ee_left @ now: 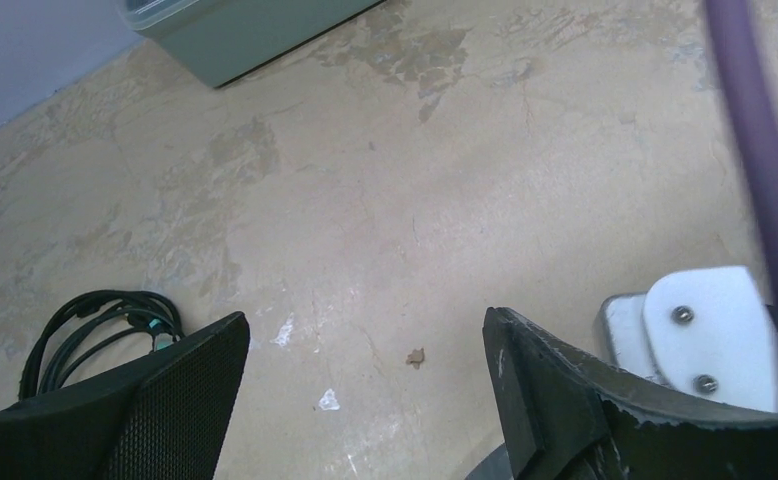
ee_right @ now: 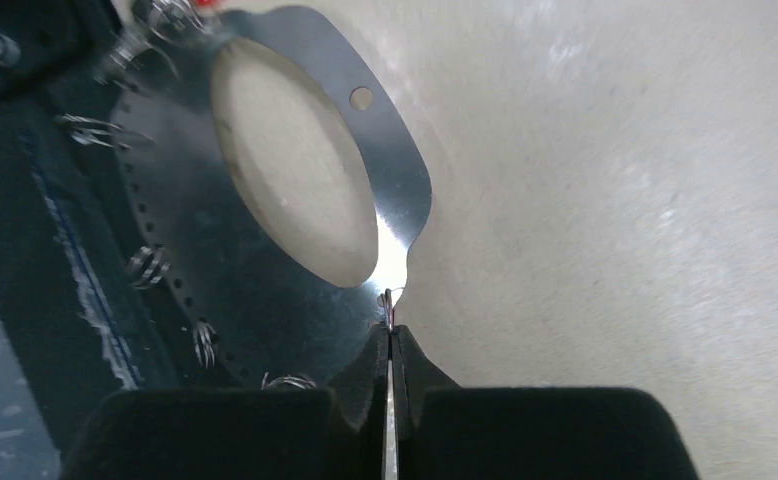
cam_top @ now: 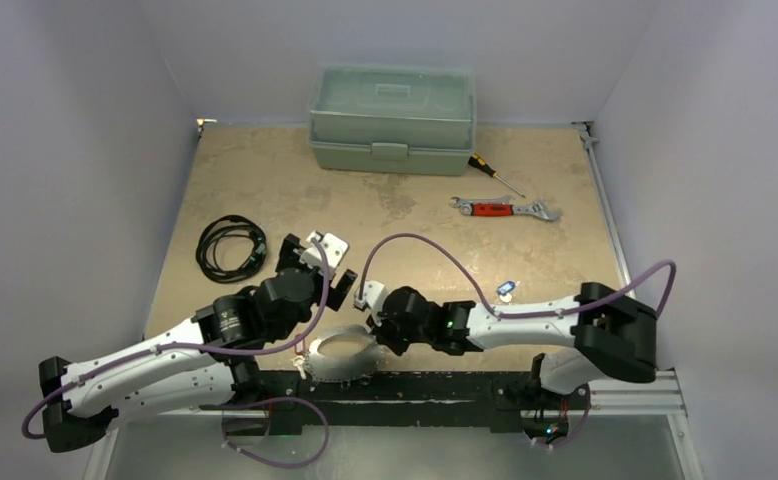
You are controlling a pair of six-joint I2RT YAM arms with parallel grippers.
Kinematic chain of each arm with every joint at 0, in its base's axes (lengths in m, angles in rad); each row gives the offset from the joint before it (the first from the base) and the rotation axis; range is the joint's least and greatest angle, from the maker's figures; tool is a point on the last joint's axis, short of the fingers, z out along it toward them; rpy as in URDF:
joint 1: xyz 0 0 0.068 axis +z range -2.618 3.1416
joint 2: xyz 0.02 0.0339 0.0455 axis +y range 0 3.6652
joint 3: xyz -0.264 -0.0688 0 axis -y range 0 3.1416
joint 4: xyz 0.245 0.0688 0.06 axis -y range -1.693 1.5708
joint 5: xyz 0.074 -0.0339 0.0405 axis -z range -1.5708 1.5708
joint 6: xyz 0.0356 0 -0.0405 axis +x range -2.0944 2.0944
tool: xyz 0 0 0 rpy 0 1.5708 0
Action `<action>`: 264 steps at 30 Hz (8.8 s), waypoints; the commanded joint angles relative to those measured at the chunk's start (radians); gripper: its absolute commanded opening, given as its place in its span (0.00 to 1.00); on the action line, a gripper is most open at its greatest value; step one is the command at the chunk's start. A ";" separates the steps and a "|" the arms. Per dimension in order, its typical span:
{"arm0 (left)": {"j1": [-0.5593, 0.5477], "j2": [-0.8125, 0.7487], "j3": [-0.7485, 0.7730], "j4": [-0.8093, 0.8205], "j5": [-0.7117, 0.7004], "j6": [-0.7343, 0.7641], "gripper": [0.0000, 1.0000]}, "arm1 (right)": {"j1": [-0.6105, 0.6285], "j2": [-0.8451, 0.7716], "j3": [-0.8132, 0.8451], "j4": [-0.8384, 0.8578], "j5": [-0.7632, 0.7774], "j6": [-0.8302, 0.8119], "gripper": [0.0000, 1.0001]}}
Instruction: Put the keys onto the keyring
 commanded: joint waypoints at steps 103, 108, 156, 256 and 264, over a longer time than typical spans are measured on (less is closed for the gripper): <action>0.062 -0.036 0.091 0.098 1.008 0.421 0.32 | 0.011 -0.701 -0.084 0.331 -0.139 -0.435 0.00; 0.061 -0.036 0.071 0.112 1.004 0.426 0.33 | 0.011 -0.714 -0.087 0.336 -0.144 -0.432 0.00; 0.094 -0.063 -0.094 0.294 0.601 0.282 0.76 | -0.009 -0.489 -0.077 -0.170 0.557 0.460 0.99; 0.122 -0.132 -0.113 0.281 0.467 0.331 0.67 | 0.033 -0.038 0.054 -0.237 -0.289 -0.879 0.29; 0.123 -0.129 -0.114 0.280 0.466 0.329 0.67 | 0.033 -0.008 0.056 -0.230 -0.253 -0.877 0.23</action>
